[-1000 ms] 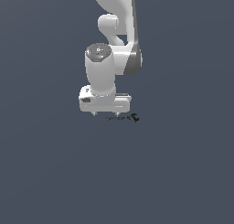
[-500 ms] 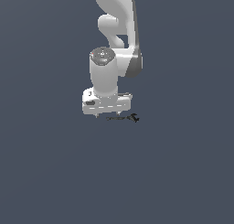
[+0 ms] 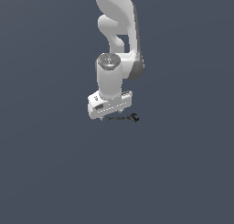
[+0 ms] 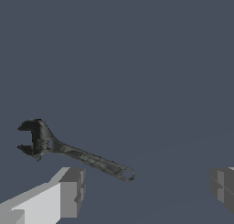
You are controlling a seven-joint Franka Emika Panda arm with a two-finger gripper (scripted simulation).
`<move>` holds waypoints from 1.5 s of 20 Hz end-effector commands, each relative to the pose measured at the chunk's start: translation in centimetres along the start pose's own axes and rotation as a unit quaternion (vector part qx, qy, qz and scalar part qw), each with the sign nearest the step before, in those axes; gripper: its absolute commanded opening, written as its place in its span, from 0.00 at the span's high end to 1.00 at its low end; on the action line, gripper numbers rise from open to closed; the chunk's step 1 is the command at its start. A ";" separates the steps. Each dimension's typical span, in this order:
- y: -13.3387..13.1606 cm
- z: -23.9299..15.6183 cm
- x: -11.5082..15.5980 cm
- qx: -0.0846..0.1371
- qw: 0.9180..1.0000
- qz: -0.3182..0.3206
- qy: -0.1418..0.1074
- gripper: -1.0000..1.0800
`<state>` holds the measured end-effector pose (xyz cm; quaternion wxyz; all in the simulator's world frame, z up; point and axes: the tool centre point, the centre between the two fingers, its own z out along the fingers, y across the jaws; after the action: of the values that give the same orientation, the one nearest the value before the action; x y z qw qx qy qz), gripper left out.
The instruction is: Pick up the object and move it to a goal position.
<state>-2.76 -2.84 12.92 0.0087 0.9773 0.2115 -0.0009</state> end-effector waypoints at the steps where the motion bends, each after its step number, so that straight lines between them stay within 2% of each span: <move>1: -0.6 0.6 -0.2 -0.001 0.999 -0.041 -0.001 0.04; 7: -2.0 2.1 -0.8 -0.001 0.990 -0.138 -0.002 0.04; 13: -3.5 3.5 -1.5 0.000 0.972 -0.235 -0.002 0.04; 18: -4.9 4.5 -2.0 0.001 0.950 -0.314 -0.001 0.04; 26: -7.0 6.0 -2.9 0.003 0.904 -0.428 0.002 0.04; 30: -7.8 6.5 -3.2 0.005 0.884 -0.467 0.004 0.04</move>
<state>-8.69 2.58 6.50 0.0025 0.7760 0.6307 -0.0025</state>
